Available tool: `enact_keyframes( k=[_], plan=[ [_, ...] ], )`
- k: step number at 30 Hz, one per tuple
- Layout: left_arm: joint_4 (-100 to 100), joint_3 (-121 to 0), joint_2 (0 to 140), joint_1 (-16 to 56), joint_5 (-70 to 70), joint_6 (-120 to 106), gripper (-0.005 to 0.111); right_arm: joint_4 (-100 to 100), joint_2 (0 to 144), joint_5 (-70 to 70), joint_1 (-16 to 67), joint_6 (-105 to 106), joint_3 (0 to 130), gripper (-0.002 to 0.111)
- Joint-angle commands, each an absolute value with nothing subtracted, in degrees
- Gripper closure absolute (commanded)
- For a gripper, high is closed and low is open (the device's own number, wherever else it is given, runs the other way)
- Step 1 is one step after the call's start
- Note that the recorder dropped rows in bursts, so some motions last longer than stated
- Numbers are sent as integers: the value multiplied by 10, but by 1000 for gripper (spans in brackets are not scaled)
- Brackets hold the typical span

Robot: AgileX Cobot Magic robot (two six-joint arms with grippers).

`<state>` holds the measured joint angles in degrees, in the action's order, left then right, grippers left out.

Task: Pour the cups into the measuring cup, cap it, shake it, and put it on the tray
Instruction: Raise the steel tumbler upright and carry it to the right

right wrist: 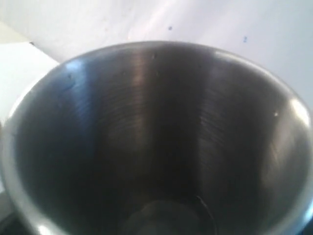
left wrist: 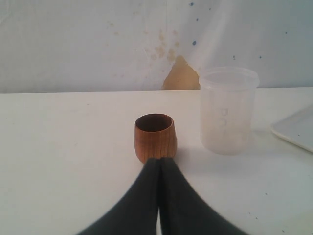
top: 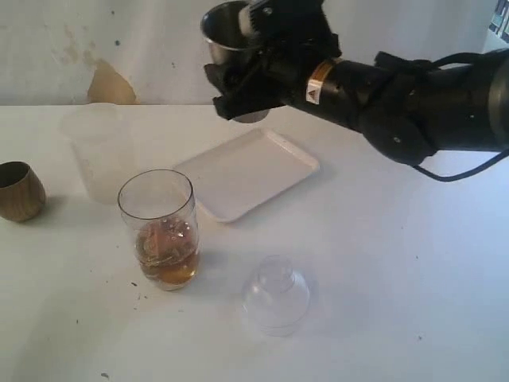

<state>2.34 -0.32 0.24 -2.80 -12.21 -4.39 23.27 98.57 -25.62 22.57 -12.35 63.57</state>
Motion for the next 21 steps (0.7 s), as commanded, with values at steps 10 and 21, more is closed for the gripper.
enact_keyframes(
  k=[10,21],
  plan=[
    [22,0,0,-29,-116,-43,107,229,954,-410,44,-193,471,108],
    [22,0,0,-29,-116,-43,107,331,1067,-511,0,-193,456,108]
  ],
)
